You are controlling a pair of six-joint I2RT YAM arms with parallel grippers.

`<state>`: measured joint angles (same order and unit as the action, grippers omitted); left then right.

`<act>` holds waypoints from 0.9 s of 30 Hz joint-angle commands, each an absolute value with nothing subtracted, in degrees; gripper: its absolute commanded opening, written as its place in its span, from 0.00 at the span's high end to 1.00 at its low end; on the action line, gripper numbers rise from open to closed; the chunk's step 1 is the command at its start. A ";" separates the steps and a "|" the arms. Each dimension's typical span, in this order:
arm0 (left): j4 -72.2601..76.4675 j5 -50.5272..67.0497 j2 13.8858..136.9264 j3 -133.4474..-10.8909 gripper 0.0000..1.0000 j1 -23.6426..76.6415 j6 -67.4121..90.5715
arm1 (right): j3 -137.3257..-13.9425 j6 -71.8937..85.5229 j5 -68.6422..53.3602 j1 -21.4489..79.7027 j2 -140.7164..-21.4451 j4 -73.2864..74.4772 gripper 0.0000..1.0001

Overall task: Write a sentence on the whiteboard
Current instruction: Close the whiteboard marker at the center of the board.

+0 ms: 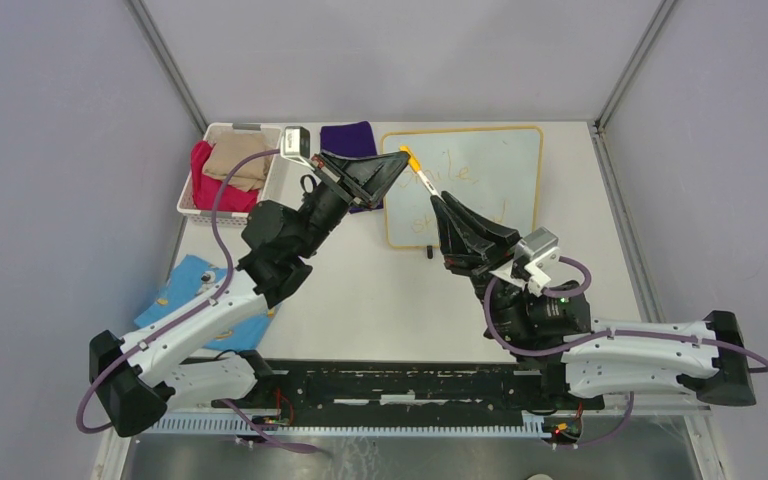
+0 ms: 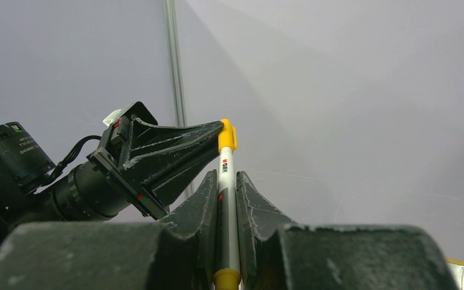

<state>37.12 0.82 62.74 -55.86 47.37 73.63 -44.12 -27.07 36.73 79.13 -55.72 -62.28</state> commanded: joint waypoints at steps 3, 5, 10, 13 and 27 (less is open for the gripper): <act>39.29 1.01 61.15 -55.97 0.98 49.01 71.09 | -45.44 -28.56 40.64 79.11 -56.47 -67.62 1.00; 39.37 1.20 61.35 -55.99 0.98 49.25 71.10 | -45.45 -28.56 40.25 79.07 -56.74 -67.76 1.00; 40.05 2.58 62.18 -56.15 0.98 49.73 71.20 | -45.77 -28.65 39.86 79.09 -57.13 -67.68 1.00; 40.05 3.04 62.45 -56.08 0.98 50.00 71.27 | -45.88 -28.65 39.79 79.05 -57.30 -67.50 1.00; 40.04 7.57 64.29 -55.90 0.98 51.55 70.97 | -46.82 -28.91 38.26 79.10 -58.20 -67.14 1.00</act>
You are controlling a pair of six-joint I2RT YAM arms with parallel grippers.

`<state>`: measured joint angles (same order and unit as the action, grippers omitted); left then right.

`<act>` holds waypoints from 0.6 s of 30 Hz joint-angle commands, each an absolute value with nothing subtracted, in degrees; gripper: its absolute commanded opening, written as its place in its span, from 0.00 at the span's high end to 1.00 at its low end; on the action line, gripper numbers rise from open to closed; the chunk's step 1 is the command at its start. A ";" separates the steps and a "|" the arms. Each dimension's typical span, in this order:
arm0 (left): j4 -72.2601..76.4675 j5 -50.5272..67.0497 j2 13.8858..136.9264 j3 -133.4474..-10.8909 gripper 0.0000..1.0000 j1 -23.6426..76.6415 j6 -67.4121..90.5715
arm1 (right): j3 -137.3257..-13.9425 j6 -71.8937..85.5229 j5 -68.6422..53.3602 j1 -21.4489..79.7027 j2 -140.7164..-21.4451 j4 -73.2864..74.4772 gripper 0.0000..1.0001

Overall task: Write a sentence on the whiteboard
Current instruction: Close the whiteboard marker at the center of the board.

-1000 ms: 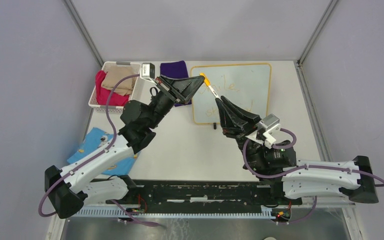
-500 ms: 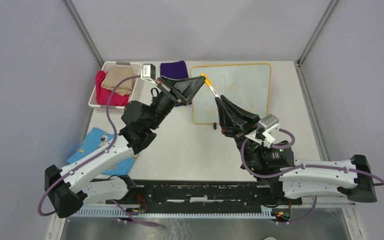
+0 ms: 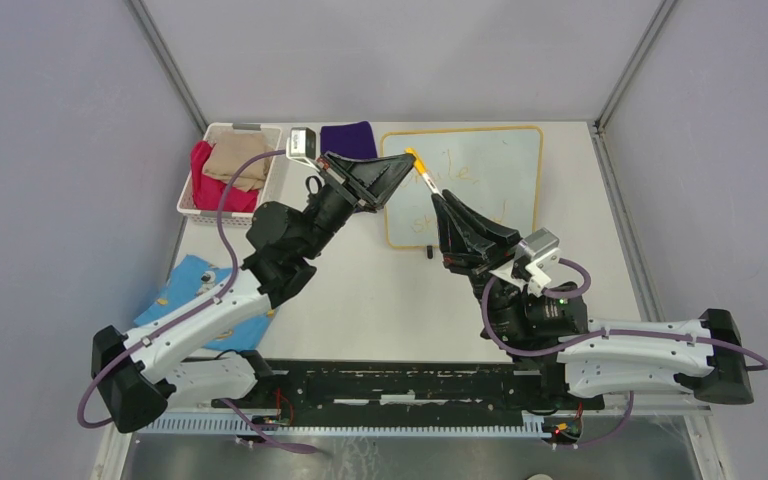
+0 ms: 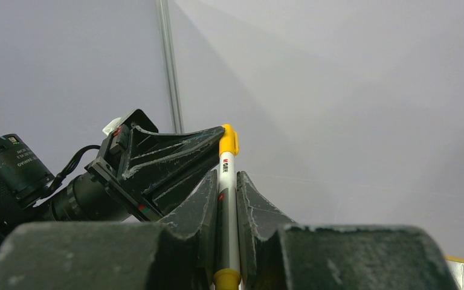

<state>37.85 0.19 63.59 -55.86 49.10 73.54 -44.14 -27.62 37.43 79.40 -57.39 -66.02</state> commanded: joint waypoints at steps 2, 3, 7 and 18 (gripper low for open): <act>39.99 8.35 64.68 -55.90 0.98 52.03 70.77 | -46.93 -29.00 38.17 79.03 -58.40 -67.14 1.00; 40.06 8.89 64.75 -55.90 0.98 52.22 70.68 | -47.02 -29.05 38.16 79.13 -58.45 -67.10 1.00; 40.01 9.57 65.19 -55.68 0.98 53.25 70.54 | -47.41 -29.16 37.93 79.09 -58.78 -67.14 1.00; 37.35 6.90 63.86 -55.27 0.98 55.96 66.43 | -47.84 -29.47 35.98 79.12 -57.72 -65.84 1.00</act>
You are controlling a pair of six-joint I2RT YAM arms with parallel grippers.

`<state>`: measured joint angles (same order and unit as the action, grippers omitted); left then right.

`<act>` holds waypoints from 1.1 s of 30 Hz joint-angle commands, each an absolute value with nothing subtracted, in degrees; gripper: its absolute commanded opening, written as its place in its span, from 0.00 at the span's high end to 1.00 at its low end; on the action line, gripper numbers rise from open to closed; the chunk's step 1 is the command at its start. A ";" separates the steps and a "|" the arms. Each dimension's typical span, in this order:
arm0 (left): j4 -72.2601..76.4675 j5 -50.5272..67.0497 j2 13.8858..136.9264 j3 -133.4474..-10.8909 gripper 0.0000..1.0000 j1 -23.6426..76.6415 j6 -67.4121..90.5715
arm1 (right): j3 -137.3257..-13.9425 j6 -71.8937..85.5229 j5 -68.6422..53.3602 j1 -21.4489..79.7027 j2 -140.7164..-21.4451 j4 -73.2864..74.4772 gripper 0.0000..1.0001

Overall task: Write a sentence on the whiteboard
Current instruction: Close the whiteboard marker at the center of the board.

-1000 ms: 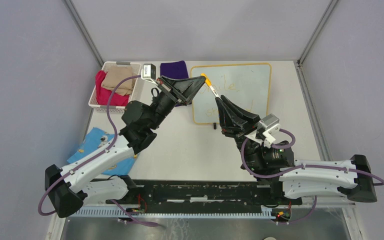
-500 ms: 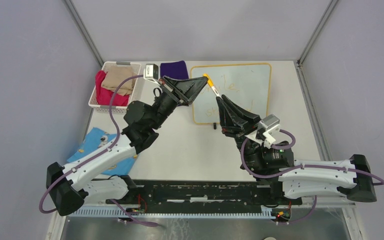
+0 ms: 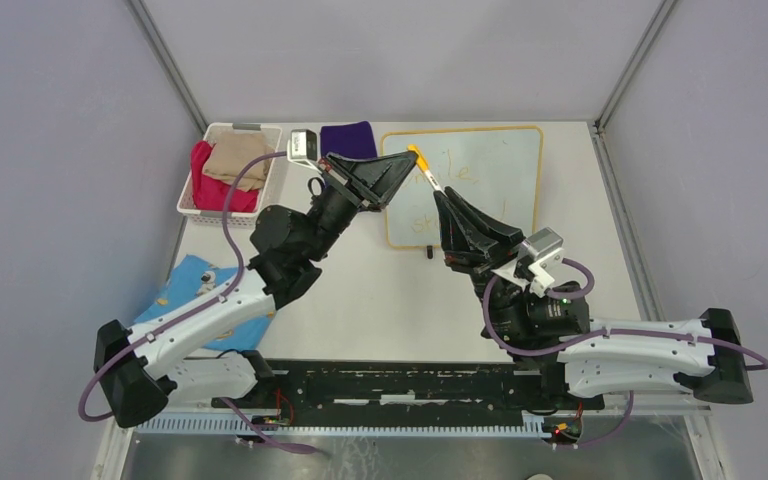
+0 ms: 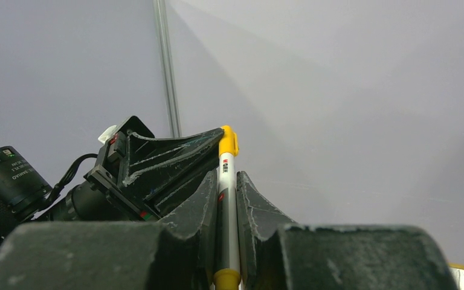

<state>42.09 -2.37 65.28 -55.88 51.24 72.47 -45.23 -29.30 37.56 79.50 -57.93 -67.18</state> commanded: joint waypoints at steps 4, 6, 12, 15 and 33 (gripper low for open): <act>35.37 3.52 61.51 -55.47 0.91 55.98 64.07 | -46.98 -29.53 35.43 79.09 -56.30 -65.61 1.00; 34.90 2.77 61.07 -55.70 0.85 55.99 63.56 | -46.69 -29.37 35.17 79.10 -56.01 -65.55 1.00; 34.59 1.80 60.33 -55.72 0.68 55.99 63.40 | -45.97 -28.33 34.55 79.08 -55.26 -65.83 1.00; 34.38 1.27 59.91 -55.72 0.60 55.98 63.07 | -45.75 -27.71 34.15 79.10 -54.92 -65.72 1.00; 24.62 1.71 58.88 -66.22 0.19 53.00 50.31 | -42.45 -22.29 24.73 79.10 -48.50 -57.00 1.00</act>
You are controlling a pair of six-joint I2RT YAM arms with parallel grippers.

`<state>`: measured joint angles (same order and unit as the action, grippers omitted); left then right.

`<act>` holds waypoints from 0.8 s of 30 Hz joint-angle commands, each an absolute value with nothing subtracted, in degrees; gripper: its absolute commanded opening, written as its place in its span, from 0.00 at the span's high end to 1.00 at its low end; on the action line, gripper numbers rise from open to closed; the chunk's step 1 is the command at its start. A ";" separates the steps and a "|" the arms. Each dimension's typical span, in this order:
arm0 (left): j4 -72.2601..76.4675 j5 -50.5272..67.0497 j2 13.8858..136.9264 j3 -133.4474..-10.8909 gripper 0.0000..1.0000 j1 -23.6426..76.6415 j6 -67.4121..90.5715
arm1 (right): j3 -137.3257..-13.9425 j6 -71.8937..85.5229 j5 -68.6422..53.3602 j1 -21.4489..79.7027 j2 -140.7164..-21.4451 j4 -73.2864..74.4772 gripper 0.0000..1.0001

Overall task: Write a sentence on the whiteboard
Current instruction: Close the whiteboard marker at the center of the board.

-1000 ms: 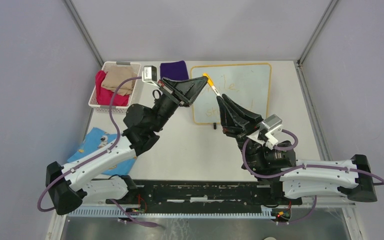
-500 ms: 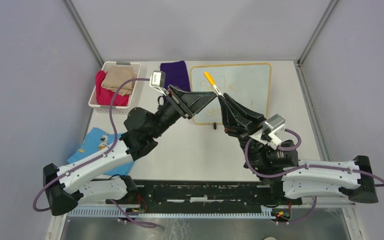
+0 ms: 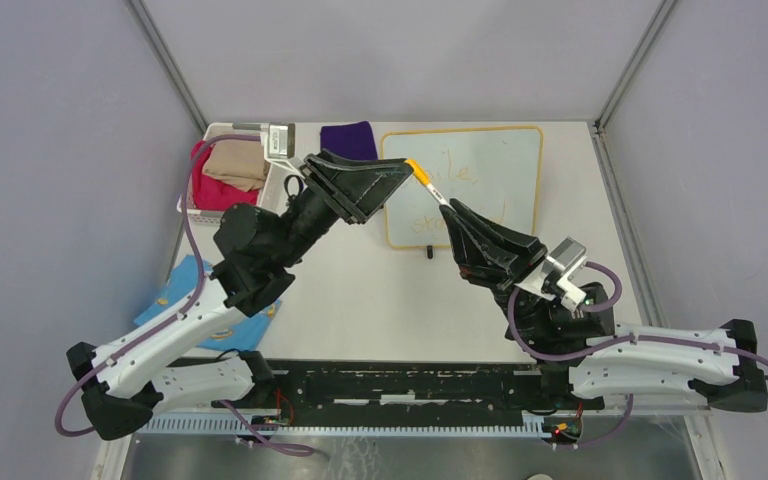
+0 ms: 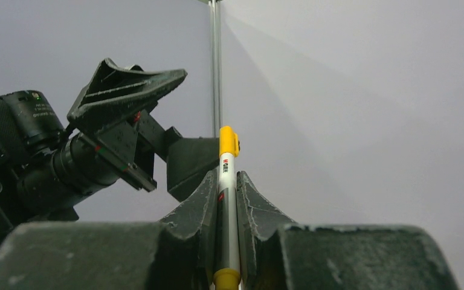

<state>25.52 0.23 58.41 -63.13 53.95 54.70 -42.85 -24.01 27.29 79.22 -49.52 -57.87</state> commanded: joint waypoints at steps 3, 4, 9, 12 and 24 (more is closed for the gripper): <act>25.45 2.25 59.36 -66.01 0.21 52.36 51.25 | -42.45 -22.06 24.45 79.07 -48.19 -56.69 1.00; 25.48 2.48 59.47 -66.01 0.23 52.24 51.44 | -42.41 -21.98 24.44 79.11 -48.18 -56.69 1.00; 26.12 3.84 60.09 -65.81 0.30 51.81 52.82 | -42.28 -21.97 24.68 79.10 -48.04 -57.08 1.00; 26.59 4.34 60.27 -65.21 0.32 51.77 53.83 | -41.93 -22.13 25.05 79.12 -47.93 -57.90 1.00; 32.54 9.40 61.44 -62.37 0.47 50.60 60.36 | -40.91 -23.33 27.18 79.09 -48.13 -60.09 1.00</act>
